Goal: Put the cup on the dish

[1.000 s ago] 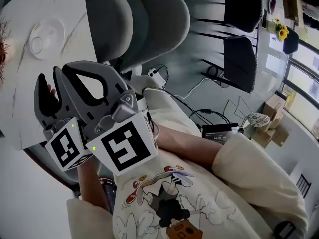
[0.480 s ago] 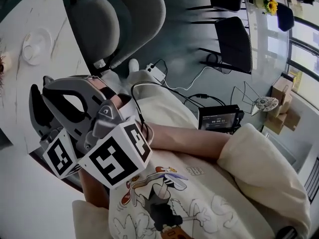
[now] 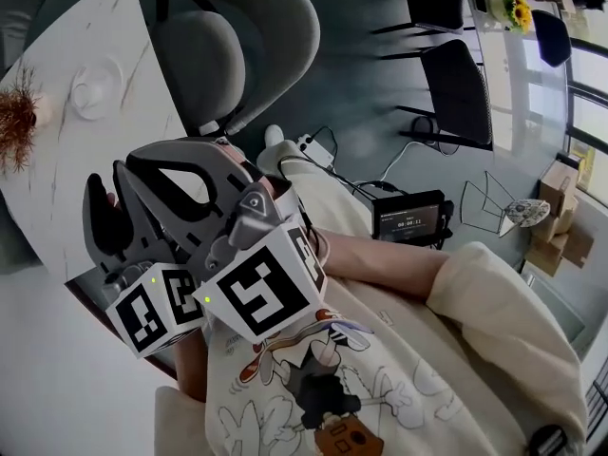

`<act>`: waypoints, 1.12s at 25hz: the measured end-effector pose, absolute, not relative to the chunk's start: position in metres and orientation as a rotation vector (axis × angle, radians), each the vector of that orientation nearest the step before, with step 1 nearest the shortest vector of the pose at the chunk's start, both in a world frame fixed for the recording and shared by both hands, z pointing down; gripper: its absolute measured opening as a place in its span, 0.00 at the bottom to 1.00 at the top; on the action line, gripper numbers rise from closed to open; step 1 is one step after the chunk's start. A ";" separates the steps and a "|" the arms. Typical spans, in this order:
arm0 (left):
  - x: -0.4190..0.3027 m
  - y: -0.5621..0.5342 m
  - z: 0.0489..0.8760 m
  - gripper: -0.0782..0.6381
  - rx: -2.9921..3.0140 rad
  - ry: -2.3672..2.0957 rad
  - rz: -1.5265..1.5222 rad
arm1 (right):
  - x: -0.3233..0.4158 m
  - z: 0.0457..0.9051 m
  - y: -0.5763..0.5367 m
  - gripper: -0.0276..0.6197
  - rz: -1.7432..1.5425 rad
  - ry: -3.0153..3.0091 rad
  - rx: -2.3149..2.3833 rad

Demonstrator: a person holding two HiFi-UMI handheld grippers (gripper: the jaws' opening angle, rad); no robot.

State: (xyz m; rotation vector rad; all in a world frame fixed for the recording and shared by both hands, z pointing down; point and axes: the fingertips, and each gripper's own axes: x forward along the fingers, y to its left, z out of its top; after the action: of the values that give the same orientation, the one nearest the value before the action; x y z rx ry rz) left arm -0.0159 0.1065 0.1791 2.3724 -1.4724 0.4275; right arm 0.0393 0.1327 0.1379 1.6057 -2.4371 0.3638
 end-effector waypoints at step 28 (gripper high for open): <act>-0.002 0.203 0.138 0.12 2.385 -1.544 0.441 | 0.064 0.116 0.197 0.05 0.397 -2.551 1.655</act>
State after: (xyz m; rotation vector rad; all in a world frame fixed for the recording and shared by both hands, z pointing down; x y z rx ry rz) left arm -0.0024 0.2030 0.1385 2.3847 -1.5444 0.4410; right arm 0.0635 0.1968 0.1156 1.6554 -2.5506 0.3969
